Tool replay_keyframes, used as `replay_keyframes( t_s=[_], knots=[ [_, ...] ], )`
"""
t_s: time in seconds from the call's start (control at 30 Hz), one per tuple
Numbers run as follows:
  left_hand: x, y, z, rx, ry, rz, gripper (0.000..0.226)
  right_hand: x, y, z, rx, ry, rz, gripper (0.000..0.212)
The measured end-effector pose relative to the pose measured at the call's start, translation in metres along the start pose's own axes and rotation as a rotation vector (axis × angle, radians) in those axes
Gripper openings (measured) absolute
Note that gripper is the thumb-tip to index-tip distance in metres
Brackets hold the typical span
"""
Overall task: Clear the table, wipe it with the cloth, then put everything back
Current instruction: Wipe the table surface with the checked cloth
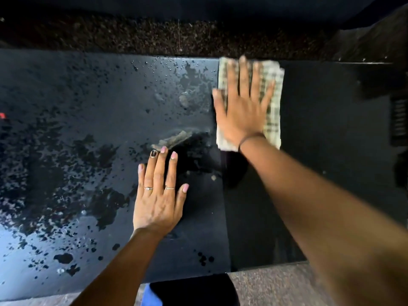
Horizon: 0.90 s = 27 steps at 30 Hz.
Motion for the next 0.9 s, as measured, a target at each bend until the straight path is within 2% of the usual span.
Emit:
replay_keyframes(
  t_s=[0.13,0.27,0.4,0.57,0.67,0.8,0.9],
  knots=[
    [0.0,-0.001,0.0,-0.006,0.0,0.0,0.061,0.068,-0.01,-0.01,0.025,-0.014,-0.043,0.058],
    [0.0,0.0,-0.001,-0.006,0.009,-0.011,0.062,0.043,-0.004,-0.013,0.041,0.012,0.0,0.059],
    [0.0,0.0,-0.001,-0.017,0.023,-0.019,0.06,-0.055,0.008,-0.015,0.029,0.089,0.013,0.061],
    [0.001,0.001,-0.002,-0.016,0.041,-0.023,0.058,-0.261,0.012,-0.004,0.009,0.205,-0.171,0.065],
    [0.001,0.0,-0.003,-0.026,0.04,-0.022,0.058,-0.327,0.007,0.005,-0.073,0.26,-0.225,0.058],
    [0.0,0.0,-0.002,-0.029,0.04,-0.017,0.059,-0.317,0.004,0.005,-0.058,0.25,-0.25,0.055],
    [-0.002,0.0,-0.003,-0.034,0.037,-0.01,0.059,-0.241,0.008,-0.017,0.044,0.248,-0.183,0.058]
  ],
)
Point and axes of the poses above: each hand's wrist, its own x-axis towards the middle knuckle, its own y-axis out of the back of the hand, z = x × y, the point moved 10 cm from there along x, towards the middle knuckle, and after that the axes turned 13 degrees about z, right-handed, at the moved point
